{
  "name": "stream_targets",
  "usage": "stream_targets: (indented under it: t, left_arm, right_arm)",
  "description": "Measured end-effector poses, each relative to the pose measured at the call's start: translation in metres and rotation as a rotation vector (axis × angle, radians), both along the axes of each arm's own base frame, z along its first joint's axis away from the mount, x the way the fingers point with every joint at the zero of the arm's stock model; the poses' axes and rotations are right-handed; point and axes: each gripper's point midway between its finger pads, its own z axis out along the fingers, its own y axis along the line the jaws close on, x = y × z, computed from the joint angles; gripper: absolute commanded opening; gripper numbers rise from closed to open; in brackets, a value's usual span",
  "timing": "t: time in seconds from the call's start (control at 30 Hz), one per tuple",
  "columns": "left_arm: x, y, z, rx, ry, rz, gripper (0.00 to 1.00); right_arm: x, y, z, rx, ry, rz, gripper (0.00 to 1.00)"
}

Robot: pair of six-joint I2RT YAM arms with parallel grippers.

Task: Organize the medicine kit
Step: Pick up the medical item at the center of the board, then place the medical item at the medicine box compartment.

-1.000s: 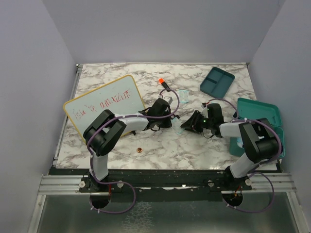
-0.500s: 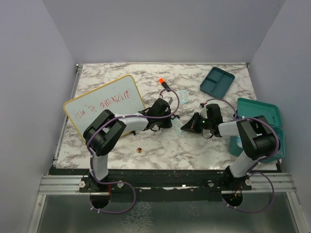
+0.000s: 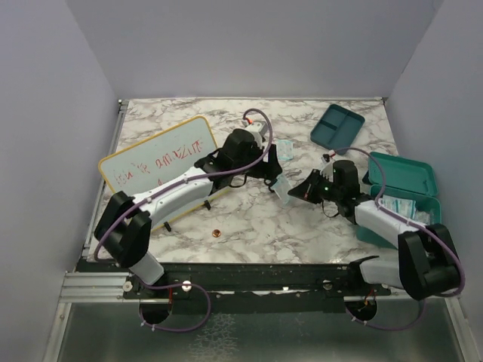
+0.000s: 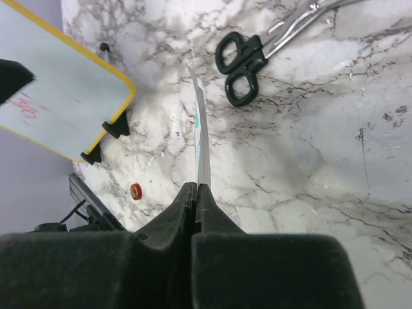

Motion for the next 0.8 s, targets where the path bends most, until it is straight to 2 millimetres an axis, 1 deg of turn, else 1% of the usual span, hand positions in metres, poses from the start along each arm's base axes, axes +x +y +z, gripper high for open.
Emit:
stream_targets:
  t: [0.07, 0.1, 0.13, 0.17, 0.27, 0.3, 0.37, 0.4, 0.47, 0.5, 0.53, 0.6, 0.63, 0.67, 0.8]
  left_arm:
    - [-0.001, 0.004, 0.025, -0.023, -0.049, 0.002, 0.86]
    - [-0.003, 0.008, 0.042, -0.04, -0.082, 0.002, 0.9]
    - [-0.005, 0.01, 0.048, -0.045, -0.094, 0.003, 0.97]
    - [-0.007, 0.015, 0.064, -0.055, -0.129, 0.004, 0.99]
    - [-0.015, 0.029, 0.093, -0.066, -0.194, 0.011, 0.99]
    - [-0.019, 0.036, 0.105, -0.072, -0.226, 0.015, 0.99]
    - [-0.025, 0.047, 0.121, -0.075, -0.277, 0.022, 0.99]
    - [-0.029, 0.056, 0.13, -0.072, -0.314, 0.03, 0.99]
    - [-0.035, 0.071, 0.137, -0.057, -0.358, 0.048, 0.99]
    - [-0.04, 0.083, 0.139, -0.042, -0.387, 0.061, 0.99]
    - [-0.045, 0.093, 0.137, -0.025, -0.403, 0.074, 0.99]
    - [-0.05, 0.115, 0.129, 0.028, -0.441, 0.112, 0.99]
    - [-0.054, 0.12, 0.125, 0.035, -0.444, 0.116, 0.99]
    - [-0.057, 0.131, 0.119, 0.058, -0.456, 0.137, 0.99]
    - [-0.063, 0.159, 0.1, 0.126, -0.482, 0.197, 0.99]
  right_arm:
    - [0.0, -0.003, 0.013, -0.002, -0.035, -0.016, 0.01]
    - [0.0, -0.005, 0.018, -0.005, -0.048, -0.027, 0.01]
    - [0.0, -0.006, 0.021, -0.009, -0.056, -0.035, 0.01]
    - [0.0, -0.008, 0.025, -0.016, -0.059, -0.048, 0.01]
    - [0.006, -0.014, 0.034, -0.037, -0.07, -0.095, 0.0]
    - [0.011, -0.017, 0.039, -0.045, -0.078, -0.115, 0.01]
    - [0.022, -0.021, 0.049, -0.059, -0.101, -0.16, 0.0]
    - [0.028, -0.023, 0.055, -0.067, -0.114, -0.183, 0.0]
    - [0.043, -0.028, 0.068, -0.081, -0.144, -0.228, 0.0]
    - [0.052, -0.03, 0.075, -0.09, -0.158, -0.252, 0.0]
    - [0.062, -0.032, 0.081, -0.1, -0.167, -0.275, 0.0]
    - [0.083, -0.036, 0.09, -0.124, -0.182, -0.325, 0.01]
    - [0.093, -0.039, 0.093, -0.137, -0.19, -0.352, 0.0]
    - [0.103, -0.042, 0.095, -0.15, -0.196, -0.38, 0.01]
    - [0.139, -0.058, 0.094, -0.193, -0.199, -0.501, 0.0]
